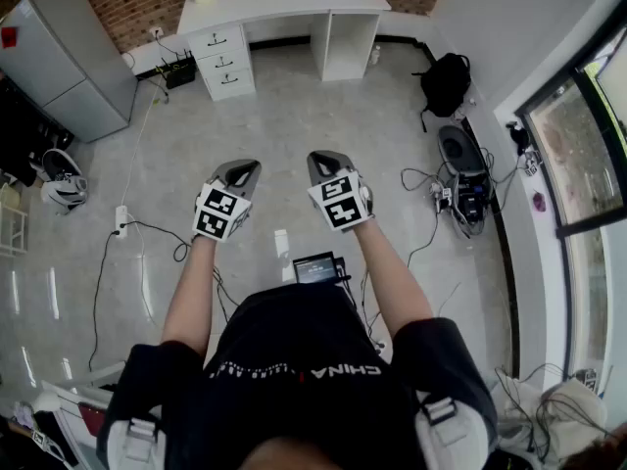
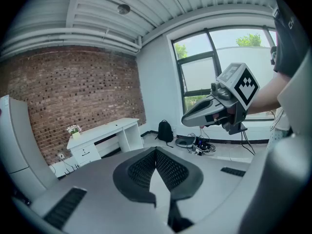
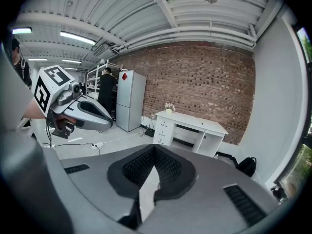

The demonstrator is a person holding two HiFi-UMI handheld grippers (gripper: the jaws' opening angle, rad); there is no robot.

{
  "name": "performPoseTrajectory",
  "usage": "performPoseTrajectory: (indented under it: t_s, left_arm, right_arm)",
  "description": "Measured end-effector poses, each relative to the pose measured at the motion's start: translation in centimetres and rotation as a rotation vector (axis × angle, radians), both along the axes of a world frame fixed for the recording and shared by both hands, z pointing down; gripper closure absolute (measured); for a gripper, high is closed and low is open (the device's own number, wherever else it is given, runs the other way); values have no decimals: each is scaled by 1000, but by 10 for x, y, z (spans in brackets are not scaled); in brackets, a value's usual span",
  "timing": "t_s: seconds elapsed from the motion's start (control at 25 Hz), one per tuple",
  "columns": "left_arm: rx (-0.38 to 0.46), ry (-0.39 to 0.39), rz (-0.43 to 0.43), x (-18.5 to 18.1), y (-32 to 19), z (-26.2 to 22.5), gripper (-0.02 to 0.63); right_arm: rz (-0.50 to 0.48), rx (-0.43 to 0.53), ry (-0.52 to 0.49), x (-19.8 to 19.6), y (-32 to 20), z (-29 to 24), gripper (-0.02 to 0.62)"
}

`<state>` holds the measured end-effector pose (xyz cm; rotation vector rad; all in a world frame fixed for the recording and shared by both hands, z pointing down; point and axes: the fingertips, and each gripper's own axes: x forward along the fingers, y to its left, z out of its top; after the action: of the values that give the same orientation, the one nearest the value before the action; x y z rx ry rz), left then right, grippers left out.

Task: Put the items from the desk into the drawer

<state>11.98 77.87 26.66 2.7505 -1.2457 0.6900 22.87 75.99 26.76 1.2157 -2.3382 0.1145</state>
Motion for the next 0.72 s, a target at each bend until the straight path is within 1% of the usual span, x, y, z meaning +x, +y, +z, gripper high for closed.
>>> performPoseTrajectory:
  t_s: [0.2,0.4,0.72]
  left_arm:
    - [4,-15,-18,-8,-10,5,594]
    - [-12,-20,-13,-7,-12,14,594]
    - [-14,-25,-19,-6,-14,19,594]
  right_arm:
    - [-2,11,-3,-2,-10,2,580]
    - [17,-11,-6,5,-11,10,580]
    - [14,-9,5,9,-10,16,578]
